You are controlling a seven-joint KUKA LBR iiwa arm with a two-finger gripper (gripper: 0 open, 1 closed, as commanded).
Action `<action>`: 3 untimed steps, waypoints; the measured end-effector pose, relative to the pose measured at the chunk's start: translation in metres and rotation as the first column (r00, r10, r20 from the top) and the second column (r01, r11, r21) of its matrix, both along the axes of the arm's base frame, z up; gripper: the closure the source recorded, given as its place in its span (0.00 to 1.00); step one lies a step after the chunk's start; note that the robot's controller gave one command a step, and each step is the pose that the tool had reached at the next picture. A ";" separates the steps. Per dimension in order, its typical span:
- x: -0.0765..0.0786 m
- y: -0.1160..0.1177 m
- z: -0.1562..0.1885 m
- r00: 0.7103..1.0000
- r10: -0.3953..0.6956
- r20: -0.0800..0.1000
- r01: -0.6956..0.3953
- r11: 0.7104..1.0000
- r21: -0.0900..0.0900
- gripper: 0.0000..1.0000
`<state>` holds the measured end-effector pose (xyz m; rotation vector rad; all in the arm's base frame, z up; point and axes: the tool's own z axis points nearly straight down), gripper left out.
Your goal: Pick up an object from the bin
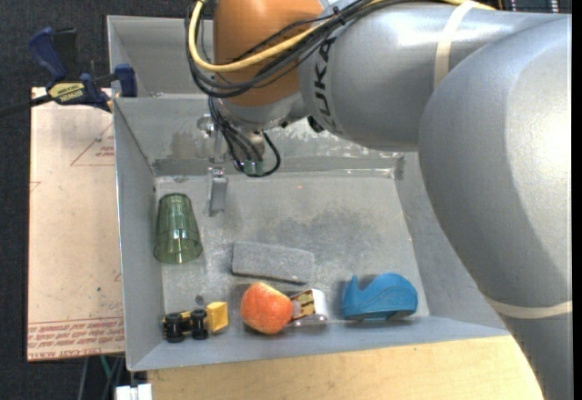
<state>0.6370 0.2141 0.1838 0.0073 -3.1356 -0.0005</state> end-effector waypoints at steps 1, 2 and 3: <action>0.002 -0.001 0.006 1.000 -0.005 0.007 0.005 1.000 0.001 0.00; -0.019 0.032 -0.052 0.873 0.487 0.003 -0.487 0.873 0.004 0.00; -0.040 0.033 -0.054 0.801 0.599 0.013 -0.599 0.801 0.000 0.00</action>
Offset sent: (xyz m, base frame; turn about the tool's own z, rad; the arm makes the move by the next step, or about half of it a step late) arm -0.0176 0.0304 -0.0495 -0.5093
